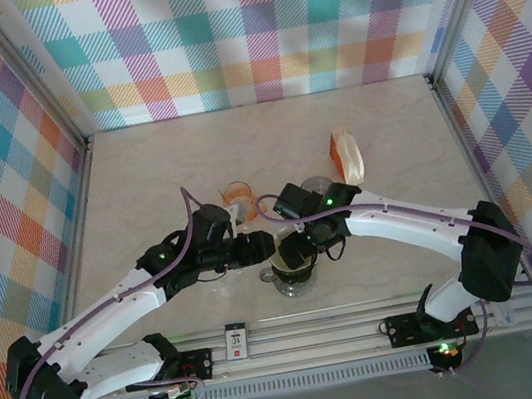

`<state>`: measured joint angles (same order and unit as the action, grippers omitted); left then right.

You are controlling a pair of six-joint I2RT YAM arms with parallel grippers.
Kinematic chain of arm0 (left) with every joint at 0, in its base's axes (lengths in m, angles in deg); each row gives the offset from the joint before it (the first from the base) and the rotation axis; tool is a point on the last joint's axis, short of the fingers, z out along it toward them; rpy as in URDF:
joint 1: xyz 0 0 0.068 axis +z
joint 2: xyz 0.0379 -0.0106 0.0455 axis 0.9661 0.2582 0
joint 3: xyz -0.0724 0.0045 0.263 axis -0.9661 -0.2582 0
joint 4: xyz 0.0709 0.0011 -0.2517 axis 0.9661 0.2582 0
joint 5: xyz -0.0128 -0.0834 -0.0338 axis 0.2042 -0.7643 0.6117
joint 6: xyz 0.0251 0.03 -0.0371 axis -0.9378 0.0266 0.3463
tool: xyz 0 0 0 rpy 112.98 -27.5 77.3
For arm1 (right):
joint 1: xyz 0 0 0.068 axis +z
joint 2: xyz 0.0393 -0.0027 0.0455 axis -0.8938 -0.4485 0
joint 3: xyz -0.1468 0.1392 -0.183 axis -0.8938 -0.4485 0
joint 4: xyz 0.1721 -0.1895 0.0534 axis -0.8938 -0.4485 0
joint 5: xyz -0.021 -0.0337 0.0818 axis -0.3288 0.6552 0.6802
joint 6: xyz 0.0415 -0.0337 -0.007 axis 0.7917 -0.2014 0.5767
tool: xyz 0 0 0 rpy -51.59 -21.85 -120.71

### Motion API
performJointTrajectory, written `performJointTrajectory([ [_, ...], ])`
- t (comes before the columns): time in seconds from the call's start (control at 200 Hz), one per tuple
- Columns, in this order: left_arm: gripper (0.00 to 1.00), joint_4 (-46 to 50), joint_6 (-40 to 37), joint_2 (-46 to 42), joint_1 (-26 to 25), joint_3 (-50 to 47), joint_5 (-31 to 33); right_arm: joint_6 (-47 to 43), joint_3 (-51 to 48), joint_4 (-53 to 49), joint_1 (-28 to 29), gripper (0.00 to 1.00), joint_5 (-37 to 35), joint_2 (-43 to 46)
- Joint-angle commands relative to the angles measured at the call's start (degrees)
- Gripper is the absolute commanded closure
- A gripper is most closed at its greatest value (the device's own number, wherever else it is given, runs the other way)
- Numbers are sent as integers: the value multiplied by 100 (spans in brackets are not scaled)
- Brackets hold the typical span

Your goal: Place the coffee filter in the dripper

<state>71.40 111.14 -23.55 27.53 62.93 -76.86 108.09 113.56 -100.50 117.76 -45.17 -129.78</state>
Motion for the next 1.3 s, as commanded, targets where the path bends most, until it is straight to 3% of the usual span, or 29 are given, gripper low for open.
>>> performJointTrajectory([
  [0.0,40,-208,63,68,-58,-88,-50,-55,-105,101,41,13,-72,-103],
  [0.495,66,-72,36,161,-62,-62,-19,12,-211,136,51,13,-154,-16],
  [1.295,67,-90,47,187,-57,-77,-38,123,-370,149,45,12,-234,66],
])
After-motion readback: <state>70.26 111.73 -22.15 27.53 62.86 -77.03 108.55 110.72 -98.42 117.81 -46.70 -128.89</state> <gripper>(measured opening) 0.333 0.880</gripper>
